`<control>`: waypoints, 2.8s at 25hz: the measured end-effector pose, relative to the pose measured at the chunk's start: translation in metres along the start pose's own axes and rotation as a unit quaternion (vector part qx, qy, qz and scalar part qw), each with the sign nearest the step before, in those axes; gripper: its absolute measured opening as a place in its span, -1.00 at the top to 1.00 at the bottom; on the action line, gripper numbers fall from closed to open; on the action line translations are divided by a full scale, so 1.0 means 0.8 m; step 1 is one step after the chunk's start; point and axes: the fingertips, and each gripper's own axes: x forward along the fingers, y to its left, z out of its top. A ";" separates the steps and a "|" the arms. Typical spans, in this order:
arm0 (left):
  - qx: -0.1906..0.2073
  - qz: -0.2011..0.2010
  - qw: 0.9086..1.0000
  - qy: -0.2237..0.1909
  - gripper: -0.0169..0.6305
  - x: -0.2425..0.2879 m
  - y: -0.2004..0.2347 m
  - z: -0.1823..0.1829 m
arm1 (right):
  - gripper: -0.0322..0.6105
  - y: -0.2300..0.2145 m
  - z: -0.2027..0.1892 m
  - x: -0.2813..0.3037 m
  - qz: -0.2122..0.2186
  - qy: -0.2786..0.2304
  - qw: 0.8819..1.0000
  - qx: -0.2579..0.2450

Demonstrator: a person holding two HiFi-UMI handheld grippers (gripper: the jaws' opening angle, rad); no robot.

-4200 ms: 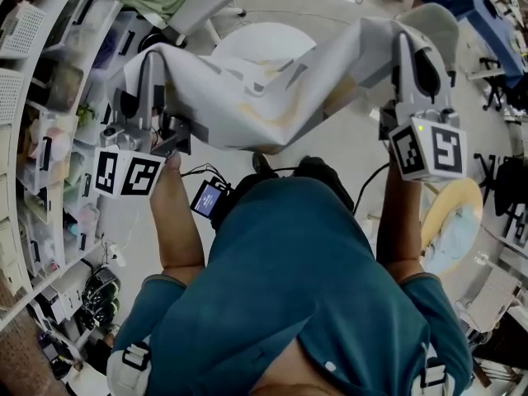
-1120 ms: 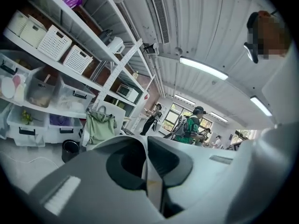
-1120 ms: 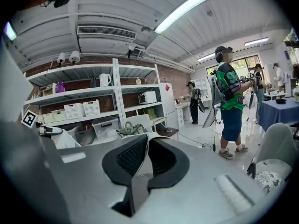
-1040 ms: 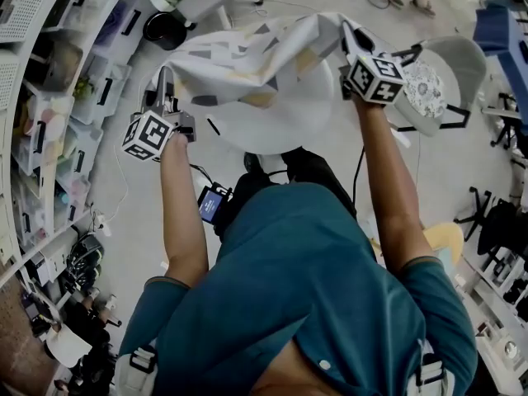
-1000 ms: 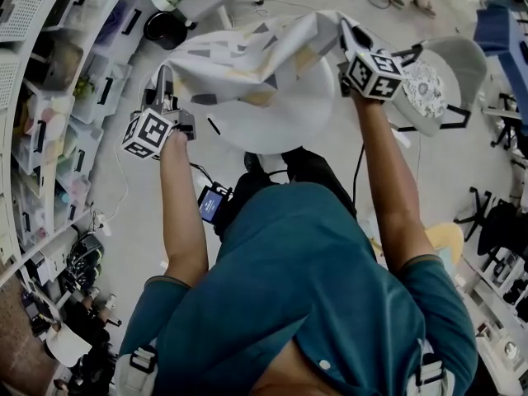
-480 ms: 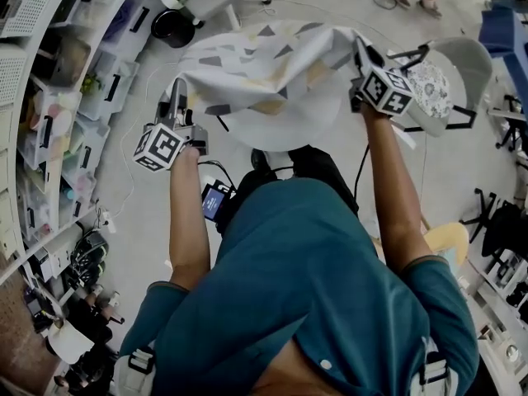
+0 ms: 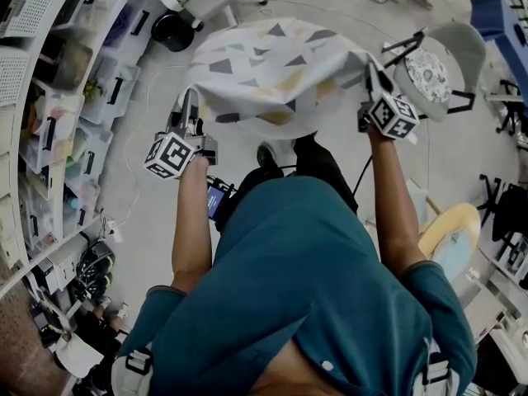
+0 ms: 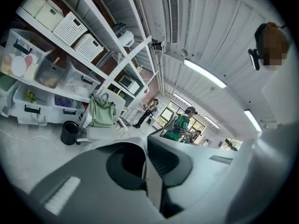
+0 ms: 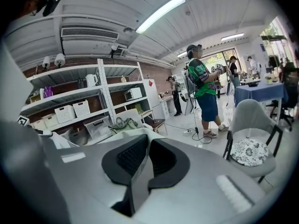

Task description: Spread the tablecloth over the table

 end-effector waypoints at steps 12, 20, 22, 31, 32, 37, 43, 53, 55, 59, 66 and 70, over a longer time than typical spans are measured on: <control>-0.044 0.052 0.998 0.000 0.91 -0.073 0.013 -0.075 | 0.81 -0.014 -0.058 -0.066 -0.028 0.019 0.998 -0.047; -0.074 0.096 0.992 -0.021 0.90 -0.090 0.008 -0.123 | 0.81 -0.039 -0.089 -0.073 0.007 0.055 0.996 -0.074; -0.083 0.103 0.991 -0.027 0.89 -0.104 0.005 -0.151 | 0.81 -0.052 -0.105 -0.087 0.013 0.057 0.995 -0.080; -0.100 0.127 0.986 -0.048 0.88 -0.126 0.001 -0.201 | 0.81 -0.074 -0.131 -0.107 0.028 0.081 0.989 -0.122; -0.093 0.128 0.986 -0.050 0.88 -0.127 0.000 -0.198 | 0.81 -0.072 -0.124 -0.105 0.030 0.077 0.988 -0.134; -0.081 0.125 0.988 -0.036 0.89 -0.113 -0.007 -0.208 | 0.81 -0.096 -0.127 -0.080 0.021 0.077 0.990 -0.117; -0.097 0.146 0.984 -0.020 0.87 -0.102 0.019 -0.234 | 0.81 -0.122 -0.189 -0.062 0.021 0.131 0.991 -0.017; -0.109 0.157 0.982 0.008 0.85 -0.084 0.059 -0.260 | 0.77 -0.148 -0.273 -0.030 -0.005 0.221 0.974 0.060; -0.115 0.157 0.981 0.010 0.85 -0.083 0.061 -0.264 | 0.77 -0.149 -0.278 -0.025 -0.016 0.227 0.971 0.066; -0.119 0.151 0.981 0.008 0.88 -0.064 0.061 -0.263 | 0.77 -0.158 -0.278 -0.004 -0.031 0.222 0.971 0.077; -0.115 0.121 0.986 0.008 0.93 -0.019 0.045 -0.251 | 0.77 -0.185 -0.258 0.020 -0.065 0.214 0.973 0.062; -0.099 0.114 0.988 0.026 0.93 0.002 0.033 -0.263 | 0.79 -0.215 -0.259 0.017 -0.096 0.219 0.969 0.065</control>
